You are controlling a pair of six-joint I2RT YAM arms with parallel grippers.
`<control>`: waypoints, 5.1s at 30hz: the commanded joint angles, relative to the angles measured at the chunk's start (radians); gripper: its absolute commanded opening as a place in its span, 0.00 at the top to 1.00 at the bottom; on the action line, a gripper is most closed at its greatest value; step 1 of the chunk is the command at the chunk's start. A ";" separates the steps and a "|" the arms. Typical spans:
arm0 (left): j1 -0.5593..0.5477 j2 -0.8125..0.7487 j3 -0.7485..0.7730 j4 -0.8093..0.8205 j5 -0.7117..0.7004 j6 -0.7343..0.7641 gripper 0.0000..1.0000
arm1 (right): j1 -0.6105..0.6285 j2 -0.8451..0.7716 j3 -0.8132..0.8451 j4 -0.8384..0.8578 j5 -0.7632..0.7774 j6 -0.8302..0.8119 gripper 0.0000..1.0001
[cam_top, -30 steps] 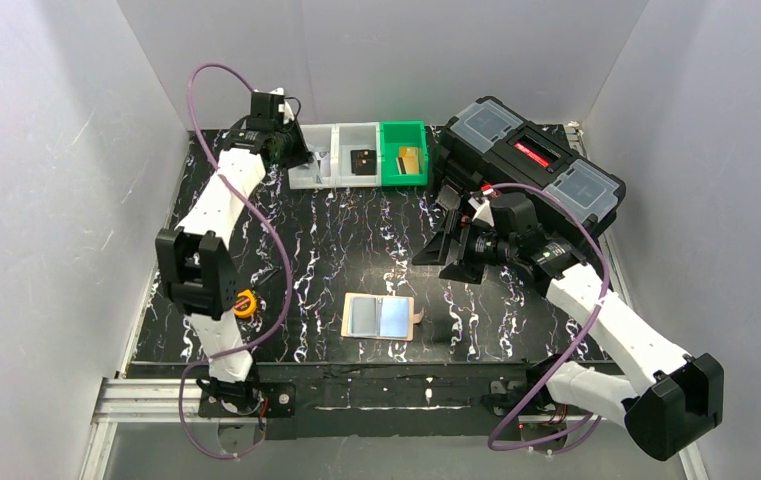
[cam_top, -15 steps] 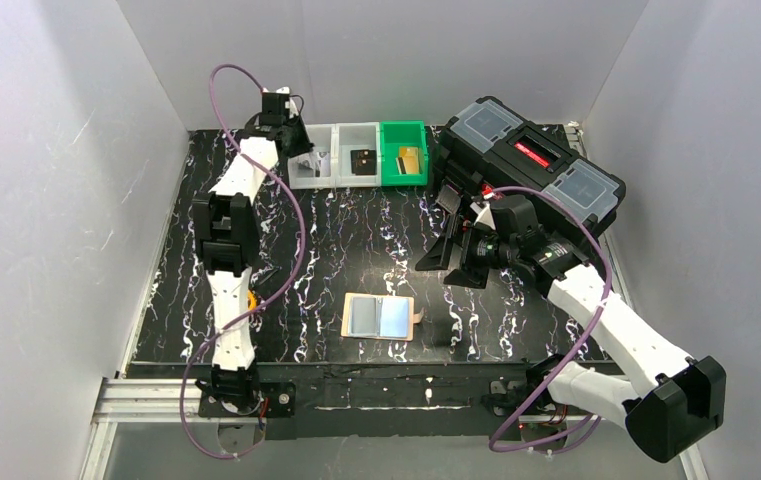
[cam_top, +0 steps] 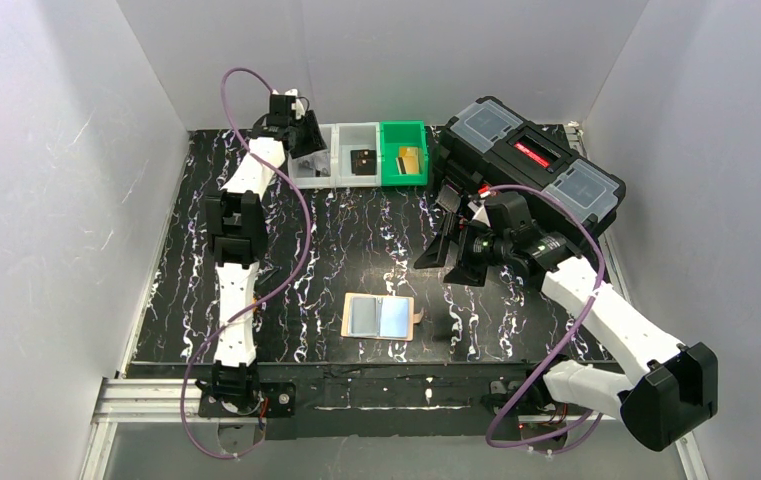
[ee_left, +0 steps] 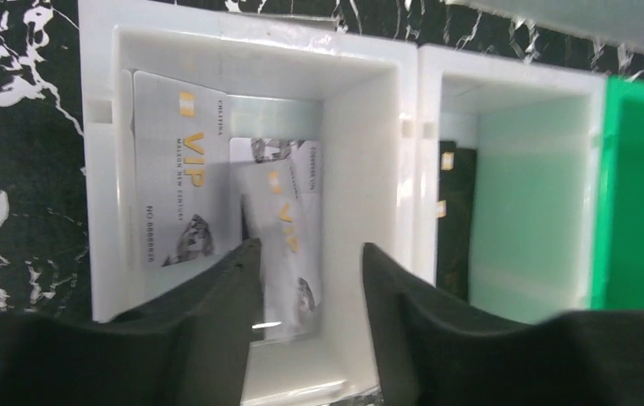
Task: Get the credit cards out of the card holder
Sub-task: Place the credit card in the storage box, then remove the credit card from the card holder.
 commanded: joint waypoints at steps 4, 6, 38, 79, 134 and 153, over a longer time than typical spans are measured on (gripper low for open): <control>0.005 -0.120 0.014 0.009 -0.009 0.023 0.37 | -0.005 0.014 0.060 -0.008 0.007 -0.028 0.02; 0.005 -0.148 0.016 0.002 -0.008 0.028 0.37 | -0.005 0.019 0.063 -0.015 0.002 -0.035 0.02; -0.256 -1.354 -1.235 -0.197 0.084 -0.150 0.36 | 0.212 0.197 0.051 0.065 0.235 0.035 0.02; -0.298 -1.386 -1.461 -0.282 0.071 -0.252 0.44 | 0.561 0.822 0.493 -0.171 0.472 0.018 0.32; -0.472 -0.972 -1.492 0.019 0.227 -0.372 0.74 | 0.408 0.775 0.111 0.227 0.074 -0.002 0.97; -0.505 -1.119 -1.509 -0.026 0.127 -0.486 1.00 | 0.368 0.599 0.283 0.033 0.131 -0.078 0.54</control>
